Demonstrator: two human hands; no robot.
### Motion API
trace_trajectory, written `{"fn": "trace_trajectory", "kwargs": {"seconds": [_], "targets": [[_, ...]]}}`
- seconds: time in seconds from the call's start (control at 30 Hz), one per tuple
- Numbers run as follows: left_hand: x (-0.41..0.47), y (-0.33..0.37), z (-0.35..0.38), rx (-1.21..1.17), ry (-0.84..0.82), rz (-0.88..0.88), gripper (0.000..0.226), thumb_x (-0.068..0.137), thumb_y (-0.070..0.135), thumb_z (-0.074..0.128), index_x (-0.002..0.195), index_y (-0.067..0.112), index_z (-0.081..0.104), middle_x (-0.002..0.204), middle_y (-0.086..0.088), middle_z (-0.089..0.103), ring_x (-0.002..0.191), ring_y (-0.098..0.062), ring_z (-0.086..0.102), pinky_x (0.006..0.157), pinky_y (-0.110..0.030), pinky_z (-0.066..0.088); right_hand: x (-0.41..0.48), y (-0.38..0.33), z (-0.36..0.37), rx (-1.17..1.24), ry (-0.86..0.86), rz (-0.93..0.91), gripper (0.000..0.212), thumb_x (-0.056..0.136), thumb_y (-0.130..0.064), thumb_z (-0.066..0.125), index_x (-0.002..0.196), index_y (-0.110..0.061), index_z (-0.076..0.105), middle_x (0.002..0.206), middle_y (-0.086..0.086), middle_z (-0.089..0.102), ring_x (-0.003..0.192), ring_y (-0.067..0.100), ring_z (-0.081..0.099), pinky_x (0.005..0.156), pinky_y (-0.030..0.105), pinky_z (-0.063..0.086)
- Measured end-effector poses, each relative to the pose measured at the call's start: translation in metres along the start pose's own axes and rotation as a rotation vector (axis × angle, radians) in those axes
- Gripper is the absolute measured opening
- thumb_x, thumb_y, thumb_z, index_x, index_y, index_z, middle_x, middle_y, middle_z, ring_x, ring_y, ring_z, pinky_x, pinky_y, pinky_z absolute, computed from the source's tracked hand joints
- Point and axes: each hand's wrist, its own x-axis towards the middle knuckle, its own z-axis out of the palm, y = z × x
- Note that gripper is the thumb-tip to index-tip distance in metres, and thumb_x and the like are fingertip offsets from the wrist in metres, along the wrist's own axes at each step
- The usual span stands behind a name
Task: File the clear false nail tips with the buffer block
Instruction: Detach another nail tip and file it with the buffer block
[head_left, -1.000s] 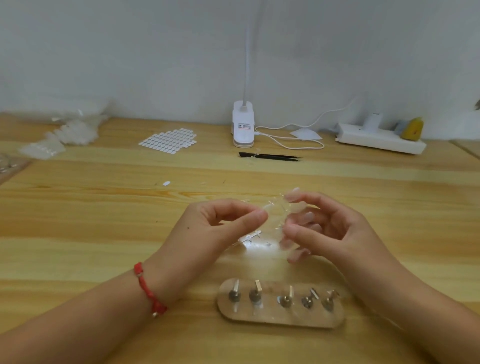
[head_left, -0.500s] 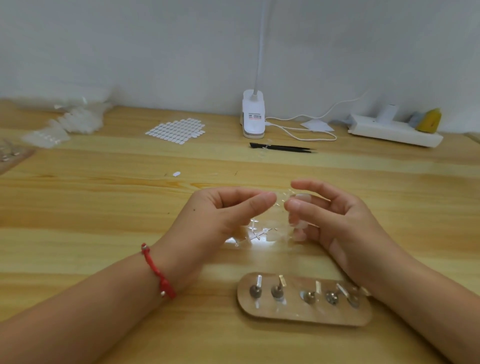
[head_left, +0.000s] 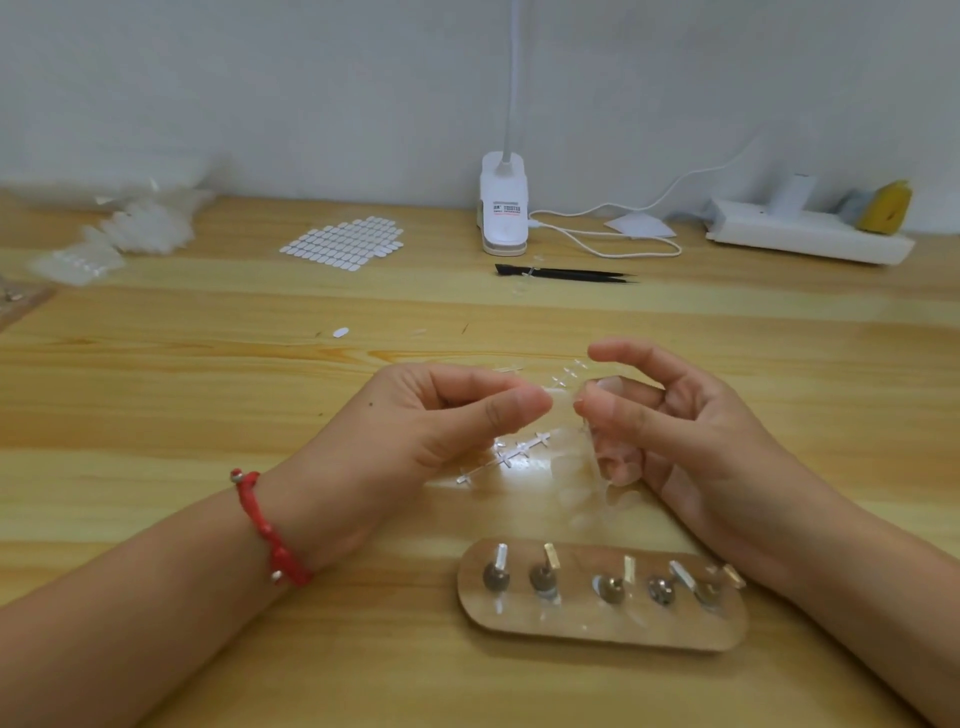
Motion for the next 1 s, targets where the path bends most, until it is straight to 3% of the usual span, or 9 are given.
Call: {"fn": "trace_trajectory", "kwargs": {"seconds": [0.33,0.53,0.8,1.0], "targets": [[0.0011,-0.0015,0.0015,0.017,0.017,0.026,0.031,0.053,0.042,0.074,0.076,0.022,0.078,0.067,0.007,0.066,0.064,-0.007,0.053,0.058,-0.012,0.046,-0.0013,-0.0002,0.0015,-0.056,-0.049,-0.014,0.031,0.057,-0.012,0.085,0.080,-0.029,0.075,0.066,-0.003,0.066,0.048,0.008,0.057,0.045,0.017,0.045],[0.0014,-0.0021,0.0027,-0.008,0.092,0.006,0.025,0.048,0.044,0.075,0.062,0.024,0.074,0.060,0.010,0.063,0.059,-0.005,0.055,0.055,-0.012,0.045,-0.0020,0.0020,0.0016,-0.033,0.056,-0.029,0.026,0.059,-0.012,0.079,0.079,-0.028,0.076,0.068,-0.003,0.064,0.046,0.007,0.053,0.041,0.016,0.042],[0.0012,-0.0001,0.0050,0.031,0.087,-0.017,0.018,0.051,0.040,0.075,0.057,0.023,0.072,0.056,0.007,0.060,0.053,-0.003,0.052,0.051,-0.010,0.043,-0.0034,0.0054,0.0031,-0.177,0.076,-0.121,0.029,0.055,-0.017,0.088,0.078,-0.029,0.074,0.066,-0.005,0.064,0.050,0.007,0.054,0.046,0.018,0.044],[0.0018,0.0002,0.0050,0.064,0.052,0.003,0.018,0.052,0.042,0.076,0.058,0.025,0.074,0.055,0.009,0.060,0.054,-0.003,0.050,0.051,-0.010,0.042,-0.0020,0.0067,0.0060,-0.201,0.081,-0.137,0.021,0.061,-0.015,0.081,0.075,-0.029,0.072,0.066,-0.006,0.063,0.049,0.006,0.054,0.043,0.018,0.042]]}}
